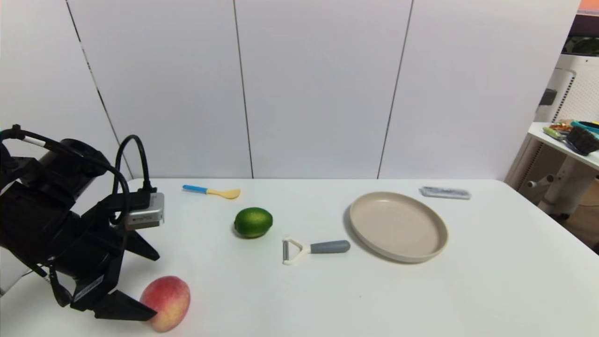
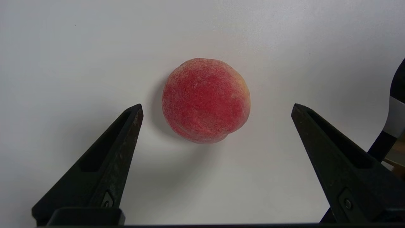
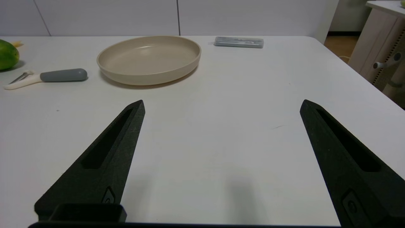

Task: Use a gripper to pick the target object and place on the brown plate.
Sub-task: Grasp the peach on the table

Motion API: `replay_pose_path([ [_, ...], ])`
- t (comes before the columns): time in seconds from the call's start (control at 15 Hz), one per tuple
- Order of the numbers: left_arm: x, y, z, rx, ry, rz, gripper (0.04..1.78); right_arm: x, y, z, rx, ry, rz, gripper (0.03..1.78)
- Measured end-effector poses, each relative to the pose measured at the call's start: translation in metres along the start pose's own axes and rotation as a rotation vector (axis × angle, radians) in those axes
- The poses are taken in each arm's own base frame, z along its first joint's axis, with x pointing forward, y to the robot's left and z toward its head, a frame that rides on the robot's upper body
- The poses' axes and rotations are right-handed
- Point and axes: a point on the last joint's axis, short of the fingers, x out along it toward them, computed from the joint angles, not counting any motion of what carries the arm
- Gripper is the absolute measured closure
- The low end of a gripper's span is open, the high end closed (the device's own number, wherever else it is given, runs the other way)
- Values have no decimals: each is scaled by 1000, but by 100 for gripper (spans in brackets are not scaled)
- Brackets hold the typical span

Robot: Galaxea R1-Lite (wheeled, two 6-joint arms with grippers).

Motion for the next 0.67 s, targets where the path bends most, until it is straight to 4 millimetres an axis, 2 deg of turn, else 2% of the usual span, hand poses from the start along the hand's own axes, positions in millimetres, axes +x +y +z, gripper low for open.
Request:
replay_pose_path([
  [0.67,26,17,-5,-23,72,-29,13,0,0,0,0,0,0,12],
])
